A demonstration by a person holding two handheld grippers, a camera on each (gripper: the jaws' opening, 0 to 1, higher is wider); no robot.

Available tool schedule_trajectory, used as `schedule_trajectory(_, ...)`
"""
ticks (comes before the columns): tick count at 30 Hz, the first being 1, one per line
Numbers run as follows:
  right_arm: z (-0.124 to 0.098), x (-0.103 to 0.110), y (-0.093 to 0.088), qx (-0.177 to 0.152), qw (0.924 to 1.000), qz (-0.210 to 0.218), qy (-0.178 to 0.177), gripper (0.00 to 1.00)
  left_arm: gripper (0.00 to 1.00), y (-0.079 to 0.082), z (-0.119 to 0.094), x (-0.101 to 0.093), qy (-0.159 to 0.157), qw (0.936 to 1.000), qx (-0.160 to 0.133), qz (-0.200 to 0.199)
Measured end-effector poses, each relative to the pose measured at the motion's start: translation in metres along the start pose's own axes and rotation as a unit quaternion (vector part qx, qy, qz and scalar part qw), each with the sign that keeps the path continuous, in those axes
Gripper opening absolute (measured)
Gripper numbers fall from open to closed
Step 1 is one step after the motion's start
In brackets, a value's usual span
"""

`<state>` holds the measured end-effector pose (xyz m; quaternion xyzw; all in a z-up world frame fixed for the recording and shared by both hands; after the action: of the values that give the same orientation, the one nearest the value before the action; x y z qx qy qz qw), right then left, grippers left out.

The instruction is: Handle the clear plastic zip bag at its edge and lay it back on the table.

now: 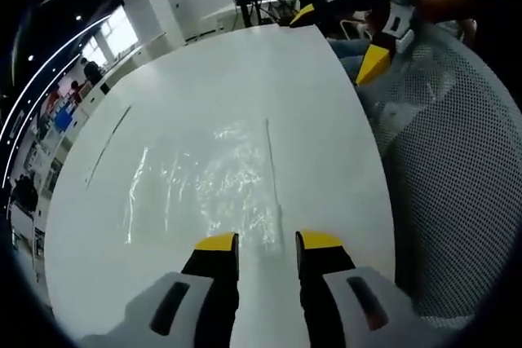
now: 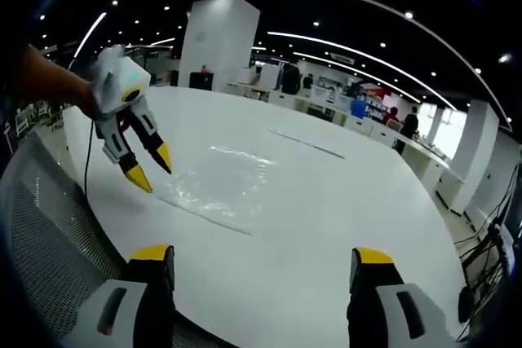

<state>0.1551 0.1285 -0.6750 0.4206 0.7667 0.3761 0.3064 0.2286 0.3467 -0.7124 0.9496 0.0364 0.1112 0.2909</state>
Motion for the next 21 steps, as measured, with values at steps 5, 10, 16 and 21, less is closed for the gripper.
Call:
schedule_trajectory(5, 0.000, -0.001, 0.000, 0.001, 1.0000, 0.000, -0.002, 0.88, 0.25, -0.003, 0.006, 0.002, -0.010, 0.9998, 0.016, -0.001)
schedule_trajectory(10, 0.000, 0.000, 0.000, -0.001, 1.0000, 0.004, -0.002, 0.87, 0.20, -0.008, 0.012, 0.002, -0.032, 0.9990, 0.028, -0.012)
schedule_trajectory(16, -0.001, -0.001, 0.000, -0.002, 1.0000, 0.006, -0.006, 0.87, 0.23, -0.006, 0.019, 0.000, -0.067, 0.9965, 0.045, -0.024)
schedule_trajectory(21, -0.001, -0.002, 0.000, 0.002, 0.9999, 0.007, -0.011, 0.86, 0.20, -0.003, 0.023, 0.002, -0.075, 0.9960, 0.040, -0.031)
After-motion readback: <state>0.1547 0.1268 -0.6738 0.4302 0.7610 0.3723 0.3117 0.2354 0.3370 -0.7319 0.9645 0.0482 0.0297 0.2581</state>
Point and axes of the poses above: the point that each gripper's makers call its tool centre point, and the gripper's own axes: z roughly forward along the fingers, x roughly to its left, y roughly out of its top, the point moved 5 cm from there along -z, roughly backward along the fingers, and after that the axes turned 2 degrees about z, right-handed, at the moved point
